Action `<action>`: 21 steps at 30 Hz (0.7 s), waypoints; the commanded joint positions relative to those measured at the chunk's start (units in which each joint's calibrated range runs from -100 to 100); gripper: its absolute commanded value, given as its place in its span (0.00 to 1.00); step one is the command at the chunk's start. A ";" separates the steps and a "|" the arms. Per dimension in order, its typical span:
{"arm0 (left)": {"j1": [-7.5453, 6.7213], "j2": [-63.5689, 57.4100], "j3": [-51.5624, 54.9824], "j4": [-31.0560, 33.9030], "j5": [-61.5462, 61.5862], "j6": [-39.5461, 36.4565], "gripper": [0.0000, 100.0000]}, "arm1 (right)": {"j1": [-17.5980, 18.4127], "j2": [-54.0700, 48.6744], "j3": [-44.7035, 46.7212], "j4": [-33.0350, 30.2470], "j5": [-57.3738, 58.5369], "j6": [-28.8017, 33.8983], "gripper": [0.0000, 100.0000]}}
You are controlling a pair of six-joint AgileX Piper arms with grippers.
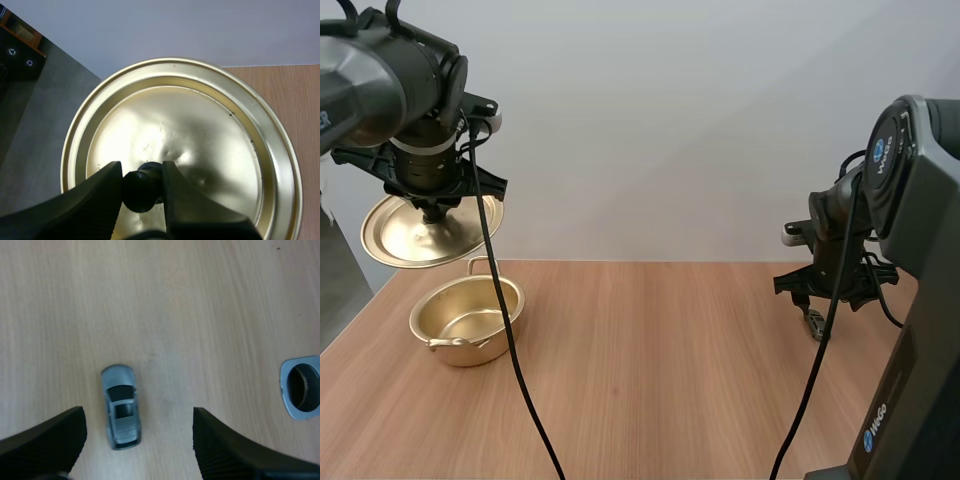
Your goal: Open the pot, put the car inside, and close it
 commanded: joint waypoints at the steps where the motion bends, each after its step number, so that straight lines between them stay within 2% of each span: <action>1: 0.02 0.01 0.14 0.06 0.03 0.07 0.00 | -0.56 0.48 0.04 0.10 -1.50 -0.33 1.00; 10: 0.02 0.01 0.12 -0.88 0.03 0.16 0.00 | -0.59 7.54 0.04 5.27 1.34 -4.00 1.00; 17: 0.02 0.01 0.12 -0.88 -0.29 0.16 0.00 | -0.59 10.13 0.04 5.35 -1.55 -4.09 1.00; 18: 0.02 0.01 0.12 -0.88 -0.46 0.30 0.00 | -0.59 10.48 0.04 5.10 -2.23 -4.09 0.88; 19: 0.02 0.01 0.12 -0.88 -0.65 0.55 0.00 | -0.59 10.98 0.04 4.95 -2.34 -4.09 0.68; 20: 0.02 0.01 0.12 -0.88 -0.65 0.67 0.00 | -0.59 11.27 0.04 4.95 -2.34 -4.09 0.40; 21: 0.02 0.01 0.12 -0.88 -0.65 0.93 0.00 | -0.59 11.42 0.04 5.29 -2.34 -3.92 0.06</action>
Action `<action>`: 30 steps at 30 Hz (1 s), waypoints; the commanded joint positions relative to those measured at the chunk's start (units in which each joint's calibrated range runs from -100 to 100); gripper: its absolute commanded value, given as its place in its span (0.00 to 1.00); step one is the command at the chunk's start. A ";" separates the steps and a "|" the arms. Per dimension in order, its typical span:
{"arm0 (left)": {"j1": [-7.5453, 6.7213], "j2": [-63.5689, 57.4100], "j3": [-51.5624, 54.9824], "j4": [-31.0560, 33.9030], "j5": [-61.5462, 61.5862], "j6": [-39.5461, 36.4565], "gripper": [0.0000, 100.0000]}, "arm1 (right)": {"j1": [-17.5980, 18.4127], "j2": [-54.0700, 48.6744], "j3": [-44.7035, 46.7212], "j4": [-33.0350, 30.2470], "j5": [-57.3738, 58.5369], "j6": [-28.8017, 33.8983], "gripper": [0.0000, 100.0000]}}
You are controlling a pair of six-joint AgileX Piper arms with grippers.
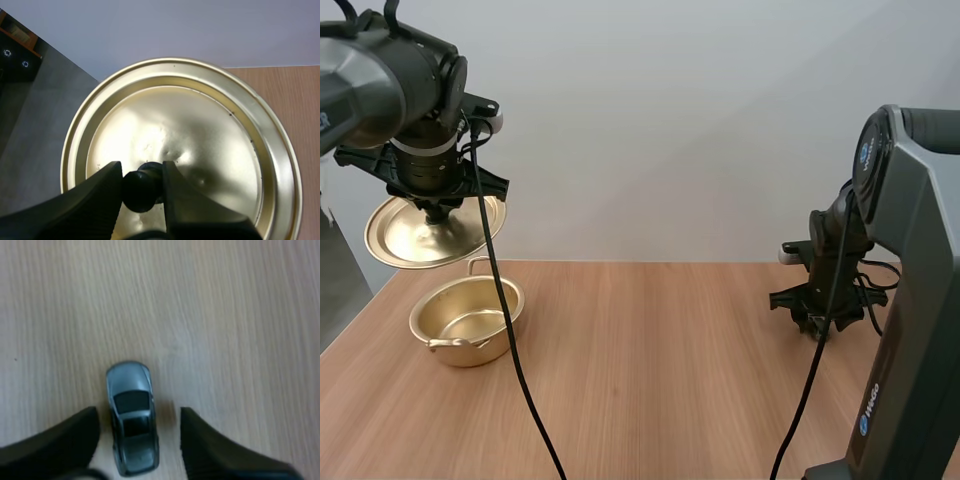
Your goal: Open the pot, put the car inside, and close it
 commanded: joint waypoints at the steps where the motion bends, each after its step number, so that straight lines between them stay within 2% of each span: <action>1: 0.02 0.01 0.12 0.00 0.05 0.30 0.00 | 0.02 0.26 0.16 0.32 1.04 0.42 0.00; 5: 0.02 0.01 0.12 0.09 0.05 0.51 0.00 | 0.02 -0.35 -0.02 1.03 -0.76 -0.30 0.00; 10: 0.02 -1.22 -0.52 2.24 0.05 0.51 0.00 | 0.28 -3.60 -3.99 4.84 2.09 -5.63 0.00; 13: 0.02 -3.46 -1.68 2.24 -0.17 0.51 0.00 | 0.55 -6.01 -7.87 12.90 7.86 -11.15 0.00; 20: 0.02 -11.75 -2.97 1.76 0.32 0.51 0.00 | 0.86 -11.86 -15.91 42.43 28.48 -32.28 0.00; 22: 0.02 -14.18 -2.97 1.29 1.74 0.51 0.00 | 1.76 -12.67 -17.35 48.60 35.30 -37.36 0.00; 25: 0.02 -18.16 -2.97 0.98 5.19 0.51 0.00 | 4.22 -13.61 -19.25 53.45 45.92 -41.51 0.00; 27: 0.02 -20.36 -2.97 0.98 7.71 0.51 0.00 | 6.77 -13.84 -19.97 53.77 50.21 -41.89 0.00; 30: 0.02 -23.76 -2.97 0.98 8.18 0.85 0.00 | 10.86 -14.42 -20.10 53.09 50.61 -42.28 0.00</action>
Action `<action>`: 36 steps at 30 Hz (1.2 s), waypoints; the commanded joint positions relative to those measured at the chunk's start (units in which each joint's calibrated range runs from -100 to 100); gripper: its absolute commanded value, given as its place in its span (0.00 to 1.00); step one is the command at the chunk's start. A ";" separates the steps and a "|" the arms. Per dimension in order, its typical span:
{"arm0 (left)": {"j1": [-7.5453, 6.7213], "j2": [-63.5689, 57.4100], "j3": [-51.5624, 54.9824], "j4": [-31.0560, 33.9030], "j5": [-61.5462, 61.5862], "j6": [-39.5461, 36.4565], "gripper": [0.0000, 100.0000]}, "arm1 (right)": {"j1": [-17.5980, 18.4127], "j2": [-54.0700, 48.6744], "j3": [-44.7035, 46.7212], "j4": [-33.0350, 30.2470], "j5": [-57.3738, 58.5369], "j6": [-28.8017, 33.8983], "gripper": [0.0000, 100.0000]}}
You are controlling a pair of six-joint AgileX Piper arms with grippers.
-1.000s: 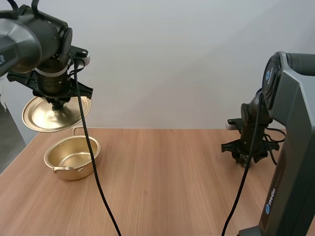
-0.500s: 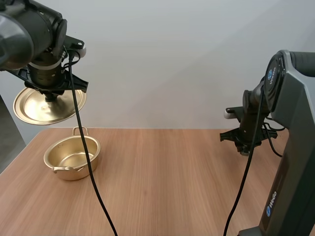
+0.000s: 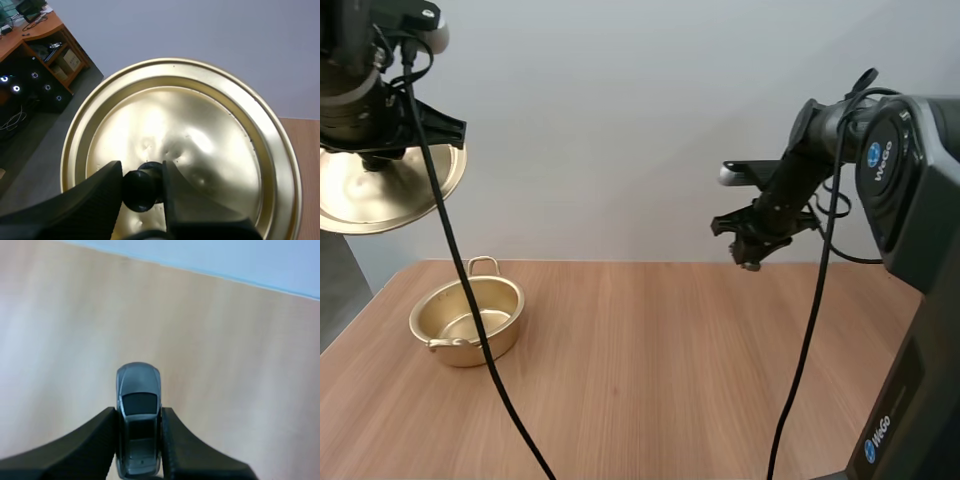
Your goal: Open the pot, put the car inside, and close it
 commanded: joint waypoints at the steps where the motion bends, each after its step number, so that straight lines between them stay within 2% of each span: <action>1: 0.02 -2.89 -0.02 0.10 -0.21 0.55 0.00 | 4.84 -0.20 -0.12 16.95 4.56 -10.19 0.00; 7: 0.02 -5.97 -0.02 0.10 4.56 0.93 0.00 | 11.86 -0.20 -0.12 16.67 -0.31 -10.19 0.00; 12: 0.02 -6.99 -0.02 0.10 4.56 1.02 0.00 | 16.35 -0.20 -0.12 16.19 -6.75 -10.39 0.00; 16: 0.02 -7.88 -0.02 0.10 4.56 1.38 0.00 | 20.44 -0.20 -0.12 11.76 -14.32 -10.39 0.00; 20: 0.02 -8.42 -0.02 0.10 4.56 3.78 0.00 | 23.46 0.44 -0.12 9.12 -21.74 -10.39 0.00; 27: 0.05 -9.79 -0.02 0.10 4.56 6.67 0.00 | 27.46 4.57 -0.26 9.00 -28.61 -11.51 0.00; 33: 1.89 -10.06 -0.02 -0.50 4.56 7.01 0.00 | 30.84 7.79 -0.26 8.88 -32.46 -12.30 0.00; 36: 2.31 -10.06 -0.02 -1.66 4.56 7.01 0.00 | 32.19 8.76 -2.05 8.51 -32.83 -12.30 0.00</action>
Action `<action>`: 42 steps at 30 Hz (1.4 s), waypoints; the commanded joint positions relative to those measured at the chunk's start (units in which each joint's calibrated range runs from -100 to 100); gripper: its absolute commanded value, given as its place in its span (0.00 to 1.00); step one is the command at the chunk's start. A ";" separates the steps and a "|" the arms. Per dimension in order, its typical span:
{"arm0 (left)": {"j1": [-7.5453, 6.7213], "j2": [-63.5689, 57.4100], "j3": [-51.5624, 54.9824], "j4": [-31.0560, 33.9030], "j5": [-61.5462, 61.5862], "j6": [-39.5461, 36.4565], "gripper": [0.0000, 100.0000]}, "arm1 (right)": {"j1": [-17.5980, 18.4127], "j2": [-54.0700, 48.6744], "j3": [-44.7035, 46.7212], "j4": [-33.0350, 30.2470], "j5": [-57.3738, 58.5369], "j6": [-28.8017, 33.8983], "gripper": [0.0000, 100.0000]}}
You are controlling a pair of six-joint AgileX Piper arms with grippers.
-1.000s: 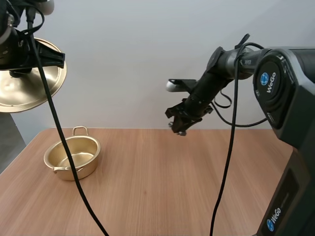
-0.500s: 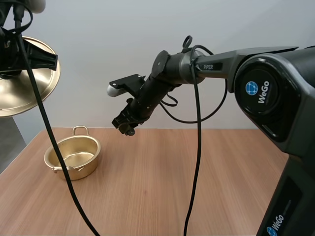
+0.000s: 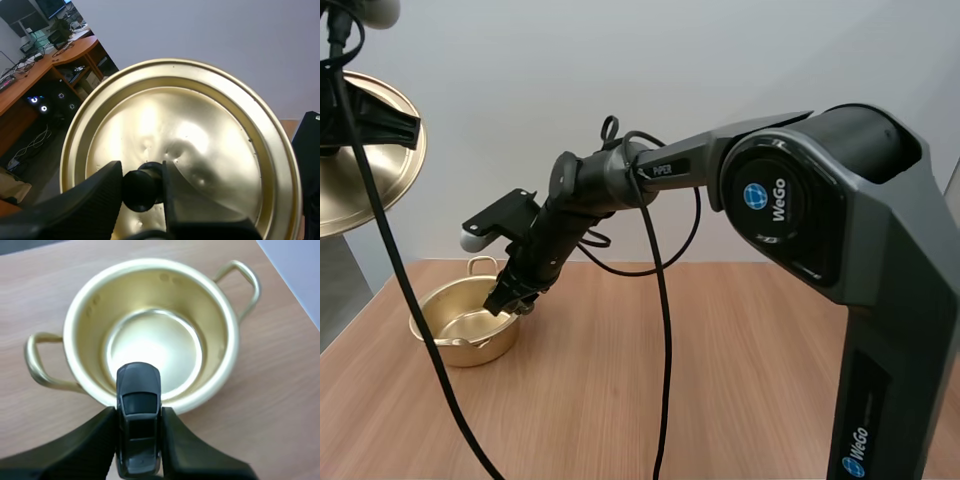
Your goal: Open the pot, put the car inside, and close it
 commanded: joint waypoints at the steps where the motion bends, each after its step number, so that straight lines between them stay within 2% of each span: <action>1: 0.01 -0.05 -0.02 -0.81 0.00 0.19 0.00 | 0.95 0.57 -2.36 -0.71 1.01 -0.01 0.00; 9: 0.01 -1.59 -0.02 -1.26 0.00 1.46 0.00 | 2.31 4.54 -13.90 -1.13 7.04 1.93 0.00; 21: 0.01 -2.32 -0.02 -1.26 0.00 1.79 0.00 | 2.31 21.04 -29.81 -1.75 14.23 3.11 0.00; 28: 0.01 -2.32 -0.02 -1.26 0.00 1.79 0.00 | 2.31 26.16 -33.81 -5.84 14.23 4.36 0.00; 37: 0.01 -2.32 -0.02 -1.26 0.00 1.79 0.00 | 2.31 26.99 -34.12 -6.19 13.30 5.70 0.00; 41: 0.01 -2.32 -0.02 -1.26 0.00 1.79 0.00 | 2.31 26.99 -34.57 -6.94 11.08 9.47 0.00; 42: 0.01 -2.32 -0.02 -1.26 0.00 1.79 0.00 | 2.31 26.99 -34.75 -7.62 10.60 10.02 0.06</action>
